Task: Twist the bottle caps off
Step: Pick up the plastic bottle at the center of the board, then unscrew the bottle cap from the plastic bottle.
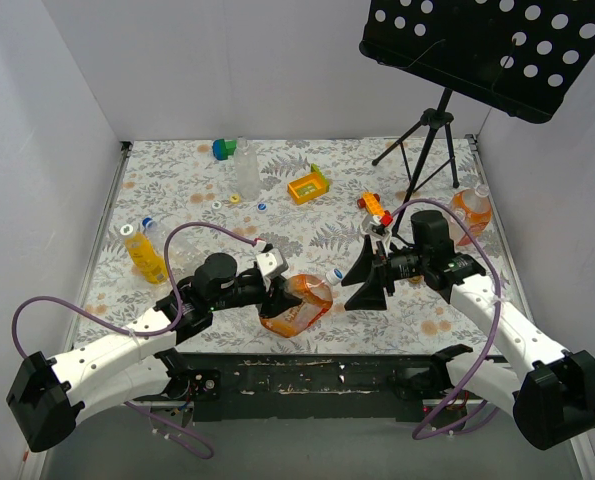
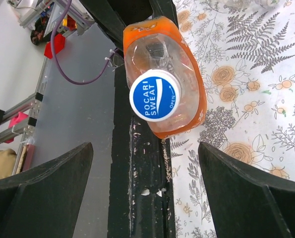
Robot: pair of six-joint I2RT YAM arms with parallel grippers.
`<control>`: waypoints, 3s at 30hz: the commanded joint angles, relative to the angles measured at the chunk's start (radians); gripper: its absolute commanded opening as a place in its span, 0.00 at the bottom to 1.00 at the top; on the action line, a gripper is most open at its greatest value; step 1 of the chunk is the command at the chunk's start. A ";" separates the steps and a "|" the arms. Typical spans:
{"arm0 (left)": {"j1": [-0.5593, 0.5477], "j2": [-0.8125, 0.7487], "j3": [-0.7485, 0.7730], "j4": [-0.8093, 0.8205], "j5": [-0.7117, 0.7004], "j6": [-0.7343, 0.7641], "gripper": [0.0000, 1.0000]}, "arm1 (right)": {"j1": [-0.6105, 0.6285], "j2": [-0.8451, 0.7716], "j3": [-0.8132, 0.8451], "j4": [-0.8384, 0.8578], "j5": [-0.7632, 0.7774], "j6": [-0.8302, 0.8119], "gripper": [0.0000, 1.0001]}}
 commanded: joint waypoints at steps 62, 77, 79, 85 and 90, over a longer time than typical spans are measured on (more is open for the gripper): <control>-0.022 0.178 0.093 -0.014 0.093 -0.010 0.00 | -0.007 0.023 0.034 0.080 0.141 0.103 0.50; -0.022 0.164 0.101 -0.017 0.125 -0.033 0.00 | 0.004 0.037 0.107 -0.248 0.002 -0.469 0.02; -0.022 0.159 0.101 -0.023 0.134 -0.037 0.00 | 0.009 0.052 0.135 -0.329 0.000 -0.578 0.02; -0.022 0.143 0.096 -0.060 0.145 -0.039 0.00 | 0.039 0.065 0.176 -0.460 0.046 -0.809 0.02; -0.022 0.129 0.090 -0.068 0.148 -0.040 0.00 | 0.076 0.037 0.176 -0.467 0.095 -0.894 0.02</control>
